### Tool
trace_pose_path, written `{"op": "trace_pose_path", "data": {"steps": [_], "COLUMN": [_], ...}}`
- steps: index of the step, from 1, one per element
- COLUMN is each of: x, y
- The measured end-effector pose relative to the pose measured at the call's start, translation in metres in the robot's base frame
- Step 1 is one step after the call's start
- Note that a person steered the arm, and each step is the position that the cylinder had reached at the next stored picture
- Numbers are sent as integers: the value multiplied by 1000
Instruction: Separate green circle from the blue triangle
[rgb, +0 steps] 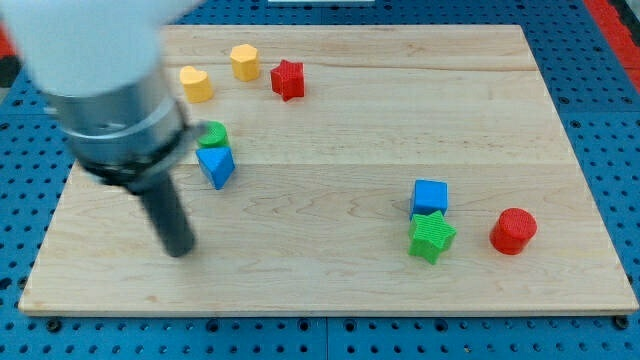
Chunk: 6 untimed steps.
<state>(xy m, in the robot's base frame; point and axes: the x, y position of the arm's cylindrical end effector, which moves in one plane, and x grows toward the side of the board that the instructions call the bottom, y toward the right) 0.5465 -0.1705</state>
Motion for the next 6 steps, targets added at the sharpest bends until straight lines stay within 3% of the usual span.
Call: {"op": "trace_pose_path", "data": {"steps": [1, 2, 4, 6], "x": [-48, -106, -126, -163], "y": [-36, -36, 63, 96]}}
